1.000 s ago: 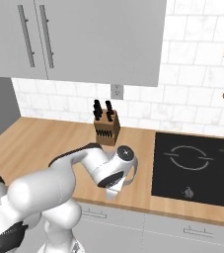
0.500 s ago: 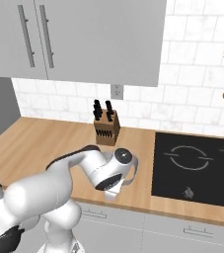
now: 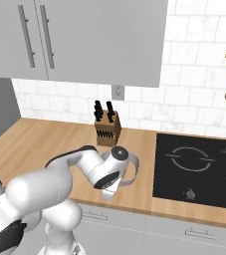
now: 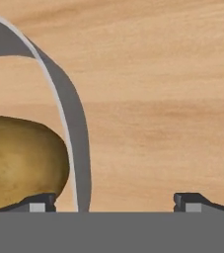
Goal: Take the meat container that has the chicken drumstick and place it on the second highest rack of the freezer. Then take the vegetable container that has the lime and potato and place it on the highest rack of the freezer.
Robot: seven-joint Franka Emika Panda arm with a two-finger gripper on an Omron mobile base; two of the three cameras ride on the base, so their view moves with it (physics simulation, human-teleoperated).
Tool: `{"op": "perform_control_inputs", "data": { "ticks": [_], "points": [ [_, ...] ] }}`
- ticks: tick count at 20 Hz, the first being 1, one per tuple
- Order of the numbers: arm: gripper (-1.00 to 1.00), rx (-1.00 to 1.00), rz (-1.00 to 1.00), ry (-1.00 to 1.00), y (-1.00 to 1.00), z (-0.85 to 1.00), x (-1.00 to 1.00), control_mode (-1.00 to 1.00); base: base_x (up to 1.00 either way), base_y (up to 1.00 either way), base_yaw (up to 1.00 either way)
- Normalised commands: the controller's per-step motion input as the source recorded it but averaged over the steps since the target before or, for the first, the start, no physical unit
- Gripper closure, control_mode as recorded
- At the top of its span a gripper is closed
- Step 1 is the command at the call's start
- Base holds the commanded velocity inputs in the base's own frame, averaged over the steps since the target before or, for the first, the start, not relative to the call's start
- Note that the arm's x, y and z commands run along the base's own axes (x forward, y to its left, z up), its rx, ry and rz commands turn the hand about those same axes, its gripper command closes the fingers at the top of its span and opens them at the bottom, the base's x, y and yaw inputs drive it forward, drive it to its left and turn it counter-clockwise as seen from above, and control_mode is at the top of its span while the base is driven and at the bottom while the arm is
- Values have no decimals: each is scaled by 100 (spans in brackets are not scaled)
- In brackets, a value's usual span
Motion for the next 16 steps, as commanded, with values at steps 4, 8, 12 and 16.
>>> {"op": "perform_control_inputs", "data": {
  "ticks": [4, 8, 12, 16],
  "points": [
    [100, -1, 0, 8, 8, -20, 5, -100, 0, 0, 0],
    [100, 0, 0, 7, 1, -16, 7, -100, 0, 0, 0],
    [100, 0, 0, 8, 2, -19, 6, -100, 0, 0, 0],
    [100, 0, 0, 3, 3, -14, 1, -100, 0, 0, 0]
  ]
}}
